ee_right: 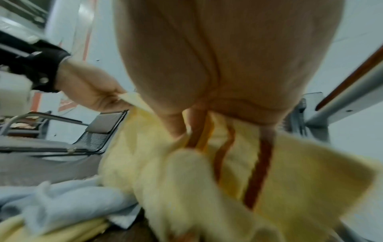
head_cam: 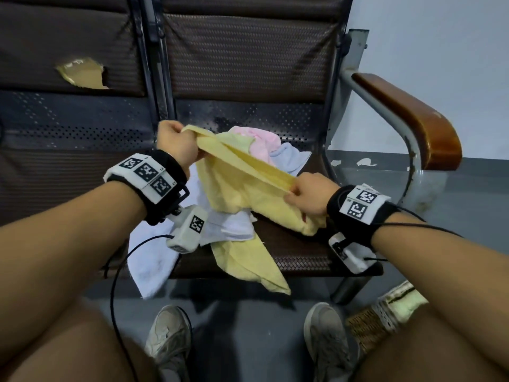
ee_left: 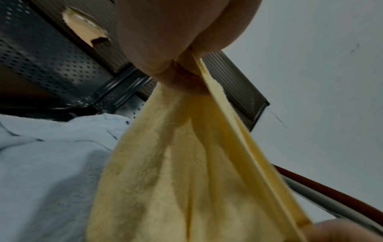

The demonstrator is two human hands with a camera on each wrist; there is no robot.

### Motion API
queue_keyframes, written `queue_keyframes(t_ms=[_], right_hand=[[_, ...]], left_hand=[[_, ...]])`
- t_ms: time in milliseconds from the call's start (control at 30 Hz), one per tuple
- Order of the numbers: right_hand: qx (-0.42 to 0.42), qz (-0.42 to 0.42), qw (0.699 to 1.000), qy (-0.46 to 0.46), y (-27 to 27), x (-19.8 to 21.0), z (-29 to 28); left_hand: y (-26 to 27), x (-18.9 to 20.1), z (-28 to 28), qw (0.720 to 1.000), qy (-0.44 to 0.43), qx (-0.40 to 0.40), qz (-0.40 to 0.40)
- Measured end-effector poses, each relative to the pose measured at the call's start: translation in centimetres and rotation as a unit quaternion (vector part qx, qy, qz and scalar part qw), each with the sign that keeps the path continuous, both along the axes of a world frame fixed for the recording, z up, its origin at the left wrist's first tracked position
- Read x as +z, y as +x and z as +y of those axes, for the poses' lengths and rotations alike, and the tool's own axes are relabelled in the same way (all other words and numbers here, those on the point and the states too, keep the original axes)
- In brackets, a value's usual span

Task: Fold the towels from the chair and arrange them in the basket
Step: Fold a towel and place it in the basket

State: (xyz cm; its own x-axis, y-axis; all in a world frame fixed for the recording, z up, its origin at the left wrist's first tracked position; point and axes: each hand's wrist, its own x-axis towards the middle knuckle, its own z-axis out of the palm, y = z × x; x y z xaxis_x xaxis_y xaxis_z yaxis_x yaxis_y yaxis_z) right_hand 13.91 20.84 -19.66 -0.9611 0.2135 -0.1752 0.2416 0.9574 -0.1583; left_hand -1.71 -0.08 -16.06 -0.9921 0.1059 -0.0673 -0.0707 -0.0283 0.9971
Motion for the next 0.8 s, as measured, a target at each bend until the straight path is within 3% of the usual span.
queue_keyframes(t_ms=[100, 167, 333, 400, 500, 533, 667, 733, 800], right_hand=[[-0.064, 0.143, 0.988, -0.011, 0.0, 0.9, 1.6], [-0.056, 0.221, 0.974, -0.017, -0.2, 1.4, 1.7], [-0.011, 0.290, 0.953, -0.083, 0.3, 2.3, 1.4], [0.010, 0.262, 0.960, -0.096, 0.7, 2.9, 1.7], [0.053, 0.126, 0.988, -0.065, 1.3, 3.0, 1.6], [0.057, 0.126, 0.989, -0.054, 1.4, 3.1, 1.6], [0.008, 0.284, 0.954, -0.096, 1.7, 4.1, 2.6], [0.010, 0.251, 0.963, -0.097, 1.6, 4.2, 2.8], [0.024, 0.153, 0.986, -0.059, 1.6, 3.5, 2.8]], left_hand=[[-1.4, -0.8, -0.9, 0.999, -0.045, 0.006, -0.008], [-1.6, -0.8, -0.8, 0.998, -0.062, 0.002, -0.006], [-1.3, -0.5, -1.0, 1.000, -0.028, -0.003, -0.011], [-1.4, -0.5, -1.4, 1.000, -0.015, 0.006, -0.015], [-1.8, -0.6, -2.0, 1.000, 0.012, 0.019, -0.018], [-1.9, -0.7, -2.1, 1.000, 0.007, 0.018, -0.014], [-2.2, -1.0, -2.2, 1.000, -0.013, 0.008, -0.003], [-2.1, -1.0, -2.2, 1.000, -0.011, 0.003, 0.000], [-1.9, -0.9, -2.2, 1.000, -0.008, -0.002, -0.001]])
